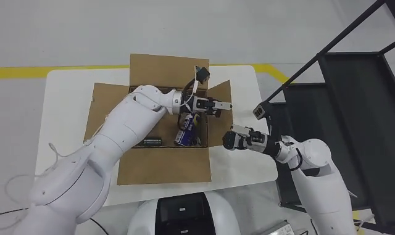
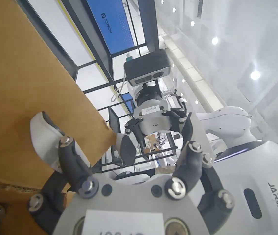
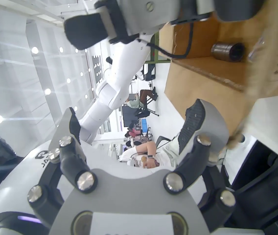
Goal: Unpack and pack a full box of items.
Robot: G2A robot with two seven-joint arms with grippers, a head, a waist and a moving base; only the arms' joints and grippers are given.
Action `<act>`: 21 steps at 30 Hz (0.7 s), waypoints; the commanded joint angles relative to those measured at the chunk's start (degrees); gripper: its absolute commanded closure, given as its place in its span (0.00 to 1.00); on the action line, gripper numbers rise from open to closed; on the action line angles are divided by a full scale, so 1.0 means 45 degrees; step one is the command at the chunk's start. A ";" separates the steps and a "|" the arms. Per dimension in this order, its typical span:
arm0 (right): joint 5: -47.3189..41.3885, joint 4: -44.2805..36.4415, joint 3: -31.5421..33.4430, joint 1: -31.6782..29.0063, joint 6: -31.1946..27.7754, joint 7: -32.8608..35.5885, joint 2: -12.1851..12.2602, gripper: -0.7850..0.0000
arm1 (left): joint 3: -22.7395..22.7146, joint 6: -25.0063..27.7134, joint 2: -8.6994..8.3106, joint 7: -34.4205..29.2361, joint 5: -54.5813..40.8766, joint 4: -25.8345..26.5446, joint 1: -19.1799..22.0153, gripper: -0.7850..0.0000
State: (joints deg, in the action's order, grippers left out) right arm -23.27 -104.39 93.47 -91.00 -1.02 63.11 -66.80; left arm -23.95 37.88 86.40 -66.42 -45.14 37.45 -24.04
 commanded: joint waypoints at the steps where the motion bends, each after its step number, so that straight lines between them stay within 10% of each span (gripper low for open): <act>1: 0.0006 0.0308 -0.0076 0.0336 0.0144 -0.0545 -0.0001 0.00 | -0.0427 0.0064 -0.0304 0.0065 0.0010 0.0129 -0.0037 0.00; 10: 0.0726 0.0569 0.0163 0.0273 0.0685 -0.1698 0.0125 0.00 | -0.3903 -0.0275 -0.2956 -0.0274 0.0935 0.2763 -0.1219 0.00; 21: 0.2750 0.1428 -0.0995 0.1070 0.2289 -0.3235 0.0187 0.00 | -0.9558 -0.1959 -0.5590 -0.1299 0.2788 0.8147 -0.5612 0.00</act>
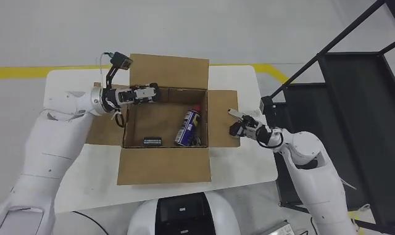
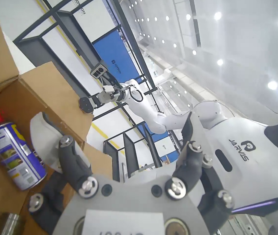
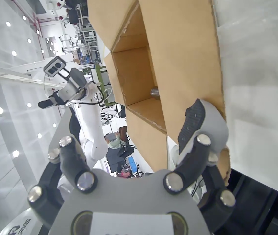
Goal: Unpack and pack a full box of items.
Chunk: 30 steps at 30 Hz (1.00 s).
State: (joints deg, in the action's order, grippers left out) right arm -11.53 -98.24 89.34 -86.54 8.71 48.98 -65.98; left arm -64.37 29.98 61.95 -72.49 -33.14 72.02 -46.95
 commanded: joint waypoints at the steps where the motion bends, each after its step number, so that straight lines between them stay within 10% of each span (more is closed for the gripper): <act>1: 0.0317 0.0096 -0.0183 0.0150 0.0223 -0.0189 0.0010 0.00 | -0.1048 -0.0325 -0.0292 0.0137 0.0279 0.0807 -0.0918 0.00; 8: 0.0781 -0.0223 -0.0591 0.0385 0.0348 -0.0632 0.0038 0.00 | -0.3554 -0.0933 -0.0896 0.0201 0.0201 0.2082 -0.3138 0.00; 21: 0.4567 -0.1450 -0.4134 0.3024 0.1450 -0.0425 -0.0081 0.00 | -0.5421 -0.1823 -0.1212 -0.2230 -0.3656 0.0825 -0.4852 0.00; 30: 0.8012 -0.0640 -0.7290 0.5742 0.4661 -0.0653 -0.0518 0.00 | -0.6711 -0.1704 -0.1308 -0.2111 -0.3807 0.0481 -0.5948 0.00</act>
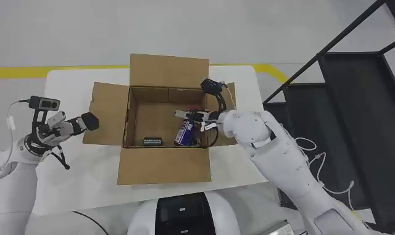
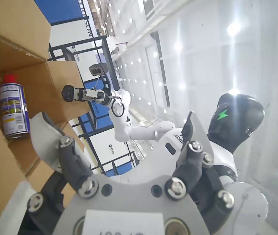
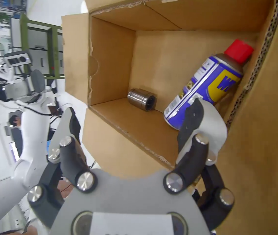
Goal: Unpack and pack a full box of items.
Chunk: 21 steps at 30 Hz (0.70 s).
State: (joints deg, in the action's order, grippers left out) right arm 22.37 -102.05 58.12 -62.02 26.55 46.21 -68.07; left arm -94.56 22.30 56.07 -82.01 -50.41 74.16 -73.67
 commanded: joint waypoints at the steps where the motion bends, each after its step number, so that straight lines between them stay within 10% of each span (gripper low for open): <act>1: 0.0789 0.0444 -0.0710 0.0565 0.1233 -0.0043 -0.0131 0.00 | -0.0002 0.0002 -0.0001 0.0003 0.0031 0.0005 -0.0009 0.00; 21: -0.1781 0.5258 -0.3500 0.3234 0.4671 -0.2239 -0.2052 0.00 | -0.0002 0.0002 -0.0001 0.0003 0.0031 0.0005 -0.0009 0.00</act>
